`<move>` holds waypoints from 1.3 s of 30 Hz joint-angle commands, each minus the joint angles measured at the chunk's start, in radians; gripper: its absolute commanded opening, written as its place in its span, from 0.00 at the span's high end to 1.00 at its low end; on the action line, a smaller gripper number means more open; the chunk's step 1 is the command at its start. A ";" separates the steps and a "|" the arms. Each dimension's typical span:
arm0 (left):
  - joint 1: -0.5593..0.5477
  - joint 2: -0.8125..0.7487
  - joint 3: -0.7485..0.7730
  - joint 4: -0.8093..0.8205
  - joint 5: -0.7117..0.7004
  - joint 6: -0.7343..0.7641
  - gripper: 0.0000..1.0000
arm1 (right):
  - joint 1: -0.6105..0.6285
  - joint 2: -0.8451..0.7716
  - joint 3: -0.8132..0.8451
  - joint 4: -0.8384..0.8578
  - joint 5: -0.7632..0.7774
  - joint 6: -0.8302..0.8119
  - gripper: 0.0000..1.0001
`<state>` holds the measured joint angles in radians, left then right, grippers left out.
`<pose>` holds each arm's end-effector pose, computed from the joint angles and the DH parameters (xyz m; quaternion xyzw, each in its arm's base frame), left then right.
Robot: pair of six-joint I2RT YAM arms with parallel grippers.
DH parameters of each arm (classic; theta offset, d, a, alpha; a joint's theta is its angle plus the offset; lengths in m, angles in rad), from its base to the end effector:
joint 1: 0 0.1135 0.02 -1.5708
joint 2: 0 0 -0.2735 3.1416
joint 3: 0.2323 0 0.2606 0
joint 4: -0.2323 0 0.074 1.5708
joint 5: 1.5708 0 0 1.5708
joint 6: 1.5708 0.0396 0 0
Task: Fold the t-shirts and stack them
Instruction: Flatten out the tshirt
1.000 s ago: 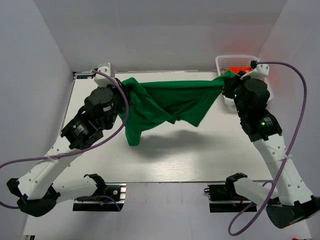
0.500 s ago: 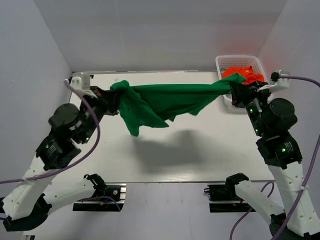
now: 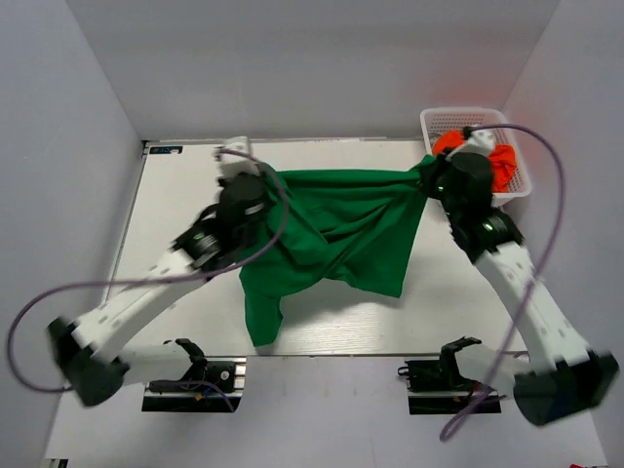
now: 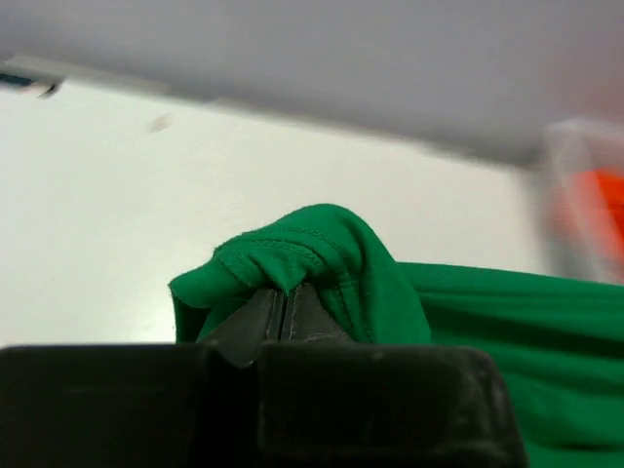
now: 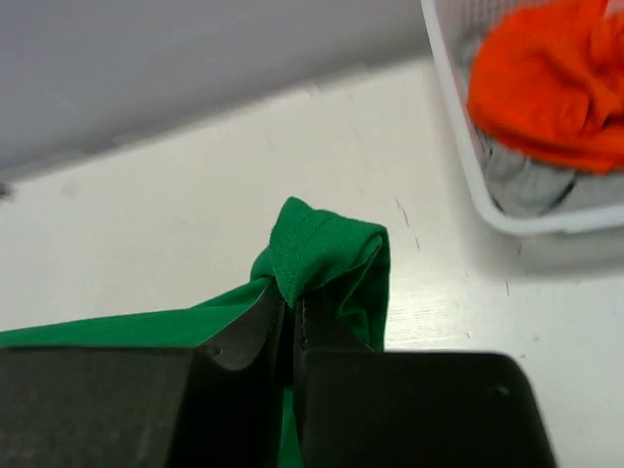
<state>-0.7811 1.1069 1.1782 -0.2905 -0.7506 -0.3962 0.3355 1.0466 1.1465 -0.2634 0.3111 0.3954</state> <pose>0.1943 -0.1546 0.4136 -0.0862 0.7564 -0.0853 0.6428 0.2303 0.0675 0.4171 0.1228 0.7499 0.1181 0.6392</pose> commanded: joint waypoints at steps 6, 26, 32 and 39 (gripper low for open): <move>0.178 0.742 0.291 -0.300 -0.273 -0.215 0.61 | -0.033 0.561 0.059 0.040 0.063 0.029 0.62; 0.233 0.214 -0.223 -0.487 0.255 -0.571 0.00 | -0.032 0.308 -0.234 -0.007 -0.159 0.103 0.10; 0.213 -0.063 -0.589 -0.556 0.517 -0.733 0.00 | -0.033 0.198 -0.402 0.072 -0.346 0.180 0.10; 0.204 -0.112 -0.726 -0.437 0.666 -0.721 0.15 | -0.032 0.207 -0.433 0.053 -0.365 0.183 0.10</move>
<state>-0.5720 0.9752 0.4660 -0.8116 -0.1879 -1.0801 0.3069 1.2667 0.7231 -0.2348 -0.0048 0.5636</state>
